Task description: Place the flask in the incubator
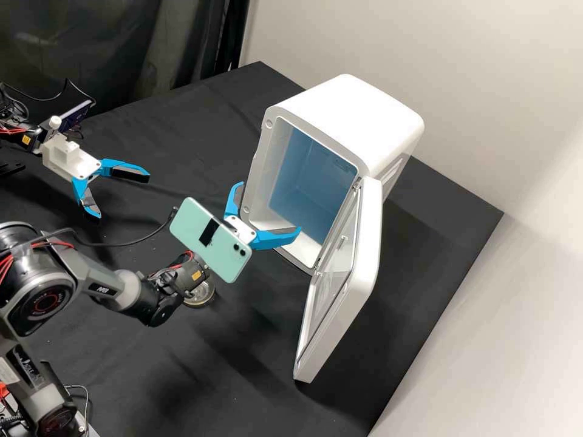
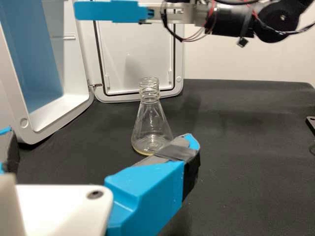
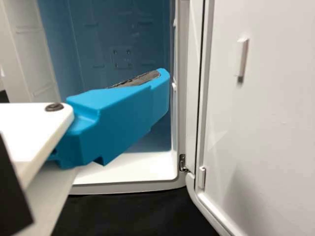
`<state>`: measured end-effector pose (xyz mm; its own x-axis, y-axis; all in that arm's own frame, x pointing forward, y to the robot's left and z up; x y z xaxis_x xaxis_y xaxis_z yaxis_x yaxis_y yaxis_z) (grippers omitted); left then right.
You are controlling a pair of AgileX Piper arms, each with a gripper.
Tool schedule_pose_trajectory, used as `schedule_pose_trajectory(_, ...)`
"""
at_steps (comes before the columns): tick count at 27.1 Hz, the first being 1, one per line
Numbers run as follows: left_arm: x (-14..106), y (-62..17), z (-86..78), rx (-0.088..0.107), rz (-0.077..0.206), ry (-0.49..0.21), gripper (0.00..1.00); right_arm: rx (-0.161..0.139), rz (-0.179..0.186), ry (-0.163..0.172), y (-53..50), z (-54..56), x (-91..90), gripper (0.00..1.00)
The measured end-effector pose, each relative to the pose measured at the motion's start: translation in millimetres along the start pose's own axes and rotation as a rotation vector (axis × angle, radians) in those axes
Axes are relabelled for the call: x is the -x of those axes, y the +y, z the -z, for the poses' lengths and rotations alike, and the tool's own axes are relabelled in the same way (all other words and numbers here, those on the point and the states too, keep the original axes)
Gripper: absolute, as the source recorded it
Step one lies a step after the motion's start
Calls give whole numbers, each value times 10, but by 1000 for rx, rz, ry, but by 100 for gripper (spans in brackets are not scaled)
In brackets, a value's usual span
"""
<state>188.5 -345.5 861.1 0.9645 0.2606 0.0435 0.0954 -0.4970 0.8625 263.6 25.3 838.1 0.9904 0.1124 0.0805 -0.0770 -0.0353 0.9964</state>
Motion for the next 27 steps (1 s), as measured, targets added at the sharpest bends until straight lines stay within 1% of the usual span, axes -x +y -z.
schedule_pose_trajectory(1,0,0,0,0,0,0,100,1,-3,11,4,3,32,100)
schedule_pose_trajectory(2,0,0,0,0,0,0,100,9,5,22,-7,4,84,100)
schedule_pose_trajectory(4,0,0,0,0,0,0,100,17,20,24,-20,-9,146,100)
schedule_pose_trajectory(5,4,-5,-1,1,2,0,100,24,34,25,-30,-15,193,100)
schedule_pose_trajectory(7,9,-2,-4,0,0,0,100,25,51,28,-35,-19,275,100)
schedule_pose_trajectory(11,25,-9,-12,1,2,0,100,34,62,39,-12,-4,414,100)
schedule_pose_trajectory(13,30,-10,-15,1,2,0,100,34,70,46,-16,13,493,100)
schedule_pose_trajectory(15,34,1,-19,-2,-3,-1,100,39,90,56,-47,33,576,100)
schedule_pose_trajectory(17,40,18,-25,-6,-12,-2,100,43,111,61,-82,35,622,100)
schedule_pose_trajectory(19,42,22,-26,-7,-13,-2,100,39,133,56,-128,25,668,100)
schedule_pose_trajectory(20,43,25,-27,-8,-15,-2,100,41,143,60,-142,25,682,100)
schedule_pose_trajectory(23,44,26,-28,-8,-15,-2,100,37,167,49,-192,6,741,100)
schedule_pose_trajectory(27,46,34,-30,-10,-19,-3,100,29,197,52,-255,15,788,100)
